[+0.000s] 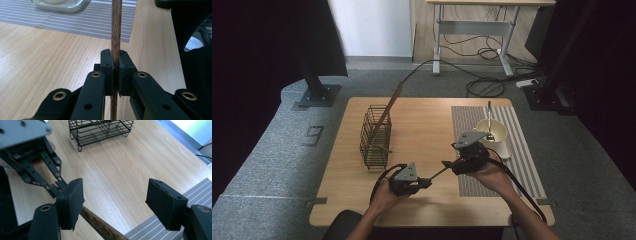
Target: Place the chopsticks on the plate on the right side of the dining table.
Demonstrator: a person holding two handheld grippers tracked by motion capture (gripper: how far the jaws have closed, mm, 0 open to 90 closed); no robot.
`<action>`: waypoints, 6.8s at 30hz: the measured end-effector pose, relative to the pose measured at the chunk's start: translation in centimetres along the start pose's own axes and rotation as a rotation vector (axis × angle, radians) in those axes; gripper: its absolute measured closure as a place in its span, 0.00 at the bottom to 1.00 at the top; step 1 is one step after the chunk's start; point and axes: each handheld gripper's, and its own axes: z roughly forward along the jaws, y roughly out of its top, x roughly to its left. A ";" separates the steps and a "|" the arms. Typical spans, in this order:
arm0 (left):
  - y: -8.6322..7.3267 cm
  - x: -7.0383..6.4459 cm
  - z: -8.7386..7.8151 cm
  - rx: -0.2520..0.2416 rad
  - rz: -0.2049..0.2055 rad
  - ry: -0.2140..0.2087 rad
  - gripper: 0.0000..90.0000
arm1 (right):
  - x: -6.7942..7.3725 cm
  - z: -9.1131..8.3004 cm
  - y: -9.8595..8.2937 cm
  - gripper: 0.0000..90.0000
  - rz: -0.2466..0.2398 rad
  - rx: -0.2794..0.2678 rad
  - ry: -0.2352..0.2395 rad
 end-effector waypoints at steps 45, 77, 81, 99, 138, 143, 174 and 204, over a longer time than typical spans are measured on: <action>0.4 -0.8 1.5 0.155 0.069 -0.077 0.95 | 0.8 1.3 -6.6 0.36 -0.067 0.174 0.172; 0.4 -0.7 1.7 0.155 0.048 -0.045 0.79 | 2.7 3.1 -7.2 0.92 -0.196 0.301 0.333; 0.4 -0.4 1.3 0.110 0.002 0.012 0.60 | 2.4 2.8 -7.1 0.92 -0.179 0.291 0.325; -0.2 0.4 1.1 0.005 -0.147 0.124 0.00 | 1.1 1.6 -7.1 0.92 -0.125 0.276 0.258; -2.8 1.1 4.2 0.198 -0.226 0.175 0.00 | -5.5 -1.8 -9.6 0.92 0.061 0.233 0.077; -2.7 0.8 4.9 0.260 -0.197 0.178 0.00 | -6.4 -2.2 -10.1 0.92 0.085 0.230 0.060; -2.7 0.8 4.9 0.263 -0.197 0.175 0.00 | -13.1 -1.3 -14.0 0.92 0.227 0.326 -0.099; -2.7 0.8 4.9 0.263 -0.197 0.174 0.00 | -16.7 1.1 -16.5 0.89 0.235 0.390 -0.091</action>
